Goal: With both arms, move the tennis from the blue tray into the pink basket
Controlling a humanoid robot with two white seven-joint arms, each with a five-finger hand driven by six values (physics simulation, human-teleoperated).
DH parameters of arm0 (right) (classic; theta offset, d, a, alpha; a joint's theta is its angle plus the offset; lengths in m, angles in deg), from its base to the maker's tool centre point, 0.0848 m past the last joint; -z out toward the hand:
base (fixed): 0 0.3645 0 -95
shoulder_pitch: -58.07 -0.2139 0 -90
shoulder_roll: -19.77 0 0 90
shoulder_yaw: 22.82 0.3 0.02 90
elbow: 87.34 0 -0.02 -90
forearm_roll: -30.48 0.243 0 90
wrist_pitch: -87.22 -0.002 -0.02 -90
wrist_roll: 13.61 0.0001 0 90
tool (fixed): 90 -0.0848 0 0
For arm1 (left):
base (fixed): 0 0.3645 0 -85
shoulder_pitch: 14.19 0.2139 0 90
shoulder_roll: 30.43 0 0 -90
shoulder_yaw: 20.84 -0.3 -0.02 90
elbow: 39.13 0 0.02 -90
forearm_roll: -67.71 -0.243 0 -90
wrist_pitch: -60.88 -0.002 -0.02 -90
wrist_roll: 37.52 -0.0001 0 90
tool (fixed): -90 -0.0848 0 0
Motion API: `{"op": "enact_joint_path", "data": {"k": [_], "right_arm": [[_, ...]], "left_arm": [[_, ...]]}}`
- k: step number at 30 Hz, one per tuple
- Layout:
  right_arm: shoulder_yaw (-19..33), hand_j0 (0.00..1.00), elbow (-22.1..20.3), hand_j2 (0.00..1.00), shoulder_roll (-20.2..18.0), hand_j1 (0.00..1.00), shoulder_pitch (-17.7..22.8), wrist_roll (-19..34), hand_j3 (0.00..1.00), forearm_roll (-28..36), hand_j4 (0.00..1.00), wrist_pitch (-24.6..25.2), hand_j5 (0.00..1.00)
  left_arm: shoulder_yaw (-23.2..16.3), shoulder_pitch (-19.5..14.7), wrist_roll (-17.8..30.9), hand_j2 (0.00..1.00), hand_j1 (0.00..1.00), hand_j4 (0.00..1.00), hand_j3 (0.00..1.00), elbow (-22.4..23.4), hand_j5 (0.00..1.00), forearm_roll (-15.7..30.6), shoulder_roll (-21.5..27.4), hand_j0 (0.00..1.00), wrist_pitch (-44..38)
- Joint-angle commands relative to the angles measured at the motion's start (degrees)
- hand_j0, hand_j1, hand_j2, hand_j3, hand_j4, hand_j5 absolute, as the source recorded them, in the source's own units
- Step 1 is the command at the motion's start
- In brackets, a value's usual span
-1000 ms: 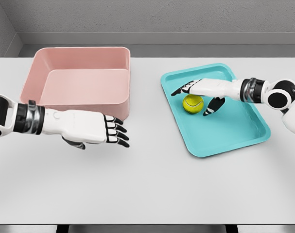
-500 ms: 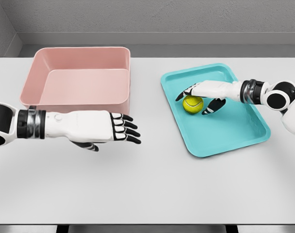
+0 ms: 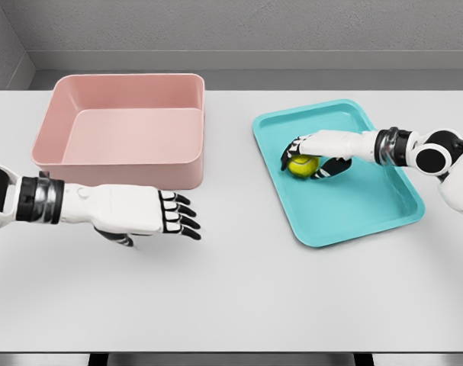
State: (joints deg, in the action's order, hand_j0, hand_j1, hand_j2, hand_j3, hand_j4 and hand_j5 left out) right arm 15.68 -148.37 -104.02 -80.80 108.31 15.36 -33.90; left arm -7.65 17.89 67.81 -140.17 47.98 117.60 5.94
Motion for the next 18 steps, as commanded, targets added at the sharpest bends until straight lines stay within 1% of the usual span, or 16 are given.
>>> {"op": "enact_joint_path", "data": {"k": [1, 9, 13, 16, 18], "right_arm": [[0.0, 0.59, 0.0, 0.59, 0.0, 0.59, -0.1, 0.3, 0.59, 0.1, 0.59, 0.0, 0.59], [0.2, 0.56, -0.5, 0.56, -0.6, 0.56, -1.5, 0.5, 0.56, 0.2, 0.56, -0.4, 0.56], [0.1, 0.54, -0.8, 0.54, -0.8, 0.54, -2.5, 0.5, 0.54, 0.3, 0.54, -3.8, 0.54], [0.0, 0.54, -2.8, 0.54, -1.0, 0.54, -2.8, 0.5, 0.54, 0.3, 0.54, -3.9, 0.54], [-0.1, 0.54, -4.9, 0.54, -1.5, 0.54, -2.8, 0.5, 0.54, 0.3, 0.54, -3.9, 0.54]], "left_arm": [[0.3, 0.0, 0.4, 1.0, 1.0, 1.0, 1.0, 0.0, 1.0, 0.4, 0.2, 1.0, -0.1], [0.4, -0.6, 0.4, 1.0, 1.0, 1.0, 1.0, 0.0, 1.0, 0.4, -0.1, 1.0, -0.1], [0.5, -1.0, 0.4, 1.0, 1.0, 1.0, 1.0, 0.0, 1.0, 0.4, -0.1, 1.0, -0.1], [0.6, -1.0, 0.4, 1.0, 1.0, 1.0, 1.0, 0.0, 1.0, 0.4, 0.0, 1.0, -0.1], [0.6, -1.0, 0.4, 1.0, 1.0, 1.0, 1.0, 0.0, 1.0, 0.4, 0.1, 1.0, -0.1]]}}
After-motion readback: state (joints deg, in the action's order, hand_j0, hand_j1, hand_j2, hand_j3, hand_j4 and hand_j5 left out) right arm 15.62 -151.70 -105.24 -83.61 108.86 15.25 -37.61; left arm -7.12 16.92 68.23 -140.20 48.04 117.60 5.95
